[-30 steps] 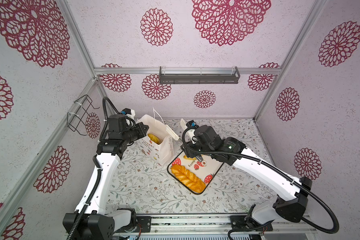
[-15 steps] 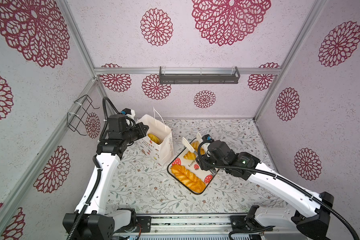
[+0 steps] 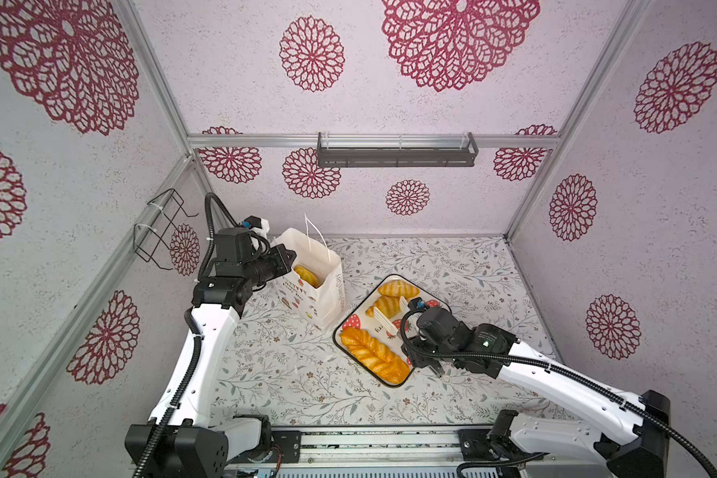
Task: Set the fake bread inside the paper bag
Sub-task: 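Lower the right tongs around the braided loaf on the tray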
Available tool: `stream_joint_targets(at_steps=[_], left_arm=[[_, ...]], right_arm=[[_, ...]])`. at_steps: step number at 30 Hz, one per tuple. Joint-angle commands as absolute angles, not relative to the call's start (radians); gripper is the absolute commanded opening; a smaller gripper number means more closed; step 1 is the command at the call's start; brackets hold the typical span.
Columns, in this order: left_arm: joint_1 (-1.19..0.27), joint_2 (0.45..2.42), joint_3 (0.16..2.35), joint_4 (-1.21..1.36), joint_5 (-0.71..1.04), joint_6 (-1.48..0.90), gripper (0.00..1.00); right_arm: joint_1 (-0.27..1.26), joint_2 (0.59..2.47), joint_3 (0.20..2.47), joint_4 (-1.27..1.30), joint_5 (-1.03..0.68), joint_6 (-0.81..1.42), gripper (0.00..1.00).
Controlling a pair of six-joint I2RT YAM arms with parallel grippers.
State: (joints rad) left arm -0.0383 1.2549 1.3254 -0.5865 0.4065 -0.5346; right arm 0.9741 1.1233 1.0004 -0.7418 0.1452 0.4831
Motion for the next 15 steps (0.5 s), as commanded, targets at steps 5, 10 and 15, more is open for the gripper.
stream_joint_targets(at_steps=[5,10,15], left_arm=[[-0.032,1.256,1.356,-0.589,0.41,-0.512,0.0],[-0.033,1.248,1.361,-0.597,0.406,-0.509,0.0],[-0.033,1.242,1.355,-0.596,0.405,-0.507,0.0]], right_arm=[[1.052,1.117,1.011,-0.771,0.18,0.525,0.52],[1.096,1.138,1.022,-0.789,0.2,0.533,0.52],[1.125,1.16,1.032,-0.808,0.21,0.533,0.51]])
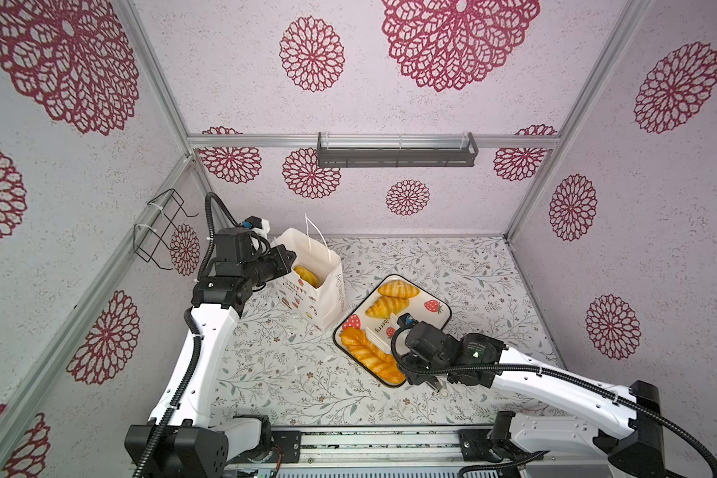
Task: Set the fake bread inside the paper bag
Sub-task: 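Lower the right tongs around the braided loaf on the tray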
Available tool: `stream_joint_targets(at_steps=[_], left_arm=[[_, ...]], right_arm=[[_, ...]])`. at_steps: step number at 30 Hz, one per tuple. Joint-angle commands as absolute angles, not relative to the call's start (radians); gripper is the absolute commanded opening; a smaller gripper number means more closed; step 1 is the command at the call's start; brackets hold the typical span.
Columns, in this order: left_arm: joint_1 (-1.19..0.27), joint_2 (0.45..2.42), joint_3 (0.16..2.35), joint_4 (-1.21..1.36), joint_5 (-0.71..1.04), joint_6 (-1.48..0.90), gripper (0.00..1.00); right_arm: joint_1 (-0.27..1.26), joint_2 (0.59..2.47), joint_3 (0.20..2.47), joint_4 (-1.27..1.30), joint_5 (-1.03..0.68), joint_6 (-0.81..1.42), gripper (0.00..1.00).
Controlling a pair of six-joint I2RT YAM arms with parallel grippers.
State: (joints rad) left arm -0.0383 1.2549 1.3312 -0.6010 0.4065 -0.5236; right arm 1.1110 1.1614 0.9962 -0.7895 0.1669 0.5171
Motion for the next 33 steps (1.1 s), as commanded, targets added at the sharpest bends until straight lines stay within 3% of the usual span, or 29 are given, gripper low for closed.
stream_joint_targets(at_steps=[1,33], left_arm=[[-0.033,1.242,1.353,-0.592,0.403,-0.506,0.0],[-0.038,1.246,1.341,-0.587,0.399,-0.509,0.0]], right_arm=[[1.13,1.162,1.034,-0.812,0.212,0.533,0.51],[1.252,1.297,1.064,-0.844,0.159,0.455,0.49]])
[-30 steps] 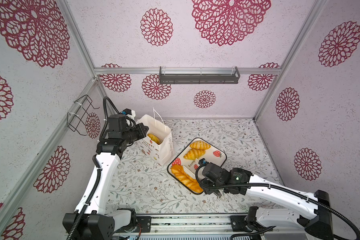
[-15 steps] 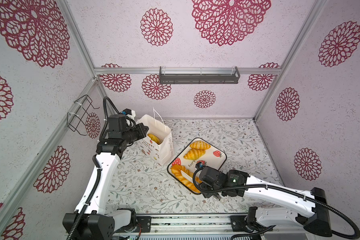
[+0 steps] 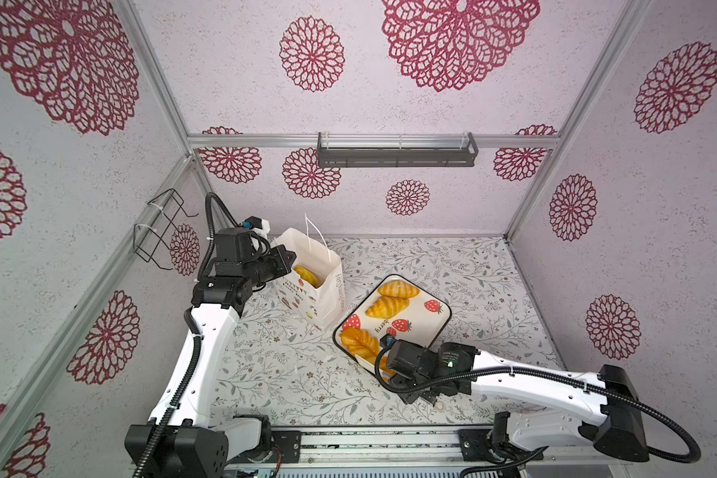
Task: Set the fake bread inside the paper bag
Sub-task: 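Lower the right tongs around the braided loaf on the tray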
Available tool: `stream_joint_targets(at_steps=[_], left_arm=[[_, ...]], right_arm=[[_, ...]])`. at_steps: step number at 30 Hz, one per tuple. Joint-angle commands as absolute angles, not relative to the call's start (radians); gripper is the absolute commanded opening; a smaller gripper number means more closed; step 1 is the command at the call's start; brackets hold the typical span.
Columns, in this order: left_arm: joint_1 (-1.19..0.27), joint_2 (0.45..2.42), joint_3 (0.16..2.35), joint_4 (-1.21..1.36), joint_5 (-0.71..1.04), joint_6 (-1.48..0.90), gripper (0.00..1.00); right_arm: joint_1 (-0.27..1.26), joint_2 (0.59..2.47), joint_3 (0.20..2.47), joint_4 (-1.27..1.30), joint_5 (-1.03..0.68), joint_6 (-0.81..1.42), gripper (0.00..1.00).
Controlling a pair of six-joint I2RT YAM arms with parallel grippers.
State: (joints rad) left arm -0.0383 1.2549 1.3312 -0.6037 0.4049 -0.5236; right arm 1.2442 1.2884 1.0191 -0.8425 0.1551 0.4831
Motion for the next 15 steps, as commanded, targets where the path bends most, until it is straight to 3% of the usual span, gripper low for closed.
stream_joint_targets(at_steps=[1,15], left_arm=[[-0.038,1.248,1.339,-0.585,0.4,-0.511,0.0],[-0.038,1.256,1.337,-0.583,0.399,-0.511,0.0]], right_arm=[[1.252,1.306,1.066,-0.844,0.16,0.451,0.48],[1.252,1.377,1.081,-0.833,0.148,0.405,0.35]])
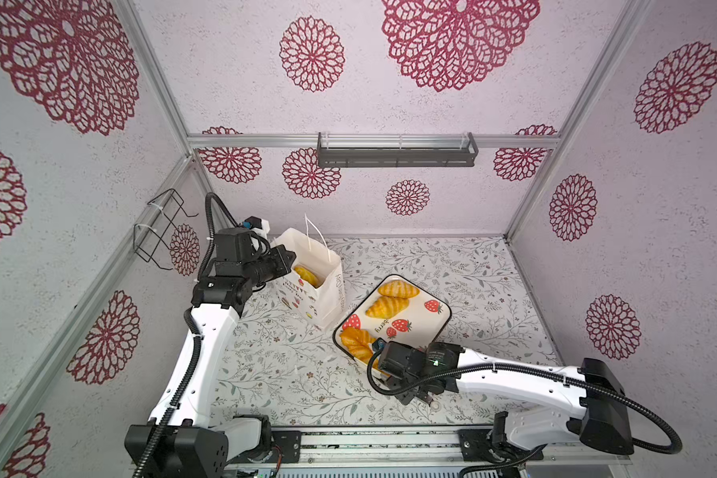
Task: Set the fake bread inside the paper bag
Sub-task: 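Lower the right tongs around the braided loaf on the tray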
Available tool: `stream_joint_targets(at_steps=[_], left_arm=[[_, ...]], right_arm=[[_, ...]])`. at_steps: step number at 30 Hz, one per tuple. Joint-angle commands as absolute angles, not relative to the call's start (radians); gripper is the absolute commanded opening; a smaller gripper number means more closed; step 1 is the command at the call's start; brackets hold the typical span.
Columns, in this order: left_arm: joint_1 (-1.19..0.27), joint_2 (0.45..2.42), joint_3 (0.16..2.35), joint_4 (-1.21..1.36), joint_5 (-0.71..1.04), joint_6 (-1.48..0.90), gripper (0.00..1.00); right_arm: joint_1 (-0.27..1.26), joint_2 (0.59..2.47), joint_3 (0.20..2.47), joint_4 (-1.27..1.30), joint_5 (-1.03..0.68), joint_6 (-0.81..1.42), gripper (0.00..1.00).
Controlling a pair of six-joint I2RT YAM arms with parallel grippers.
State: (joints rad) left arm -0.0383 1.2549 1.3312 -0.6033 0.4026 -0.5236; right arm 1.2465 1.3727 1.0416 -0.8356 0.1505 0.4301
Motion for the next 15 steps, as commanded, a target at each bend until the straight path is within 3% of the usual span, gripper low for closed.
stream_joint_targets(at_steps=[1,15], left_arm=[[-0.038,1.255,1.338,-0.582,0.398,-0.51,0.0],[-0.038,1.259,1.339,-0.583,0.394,-0.509,0.0]], right_arm=[[1.251,1.381,1.082,-0.833,0.147,0.402,0.34],[1.228,1.411,1.071,-0.823,0.164,0.391,0.35]])
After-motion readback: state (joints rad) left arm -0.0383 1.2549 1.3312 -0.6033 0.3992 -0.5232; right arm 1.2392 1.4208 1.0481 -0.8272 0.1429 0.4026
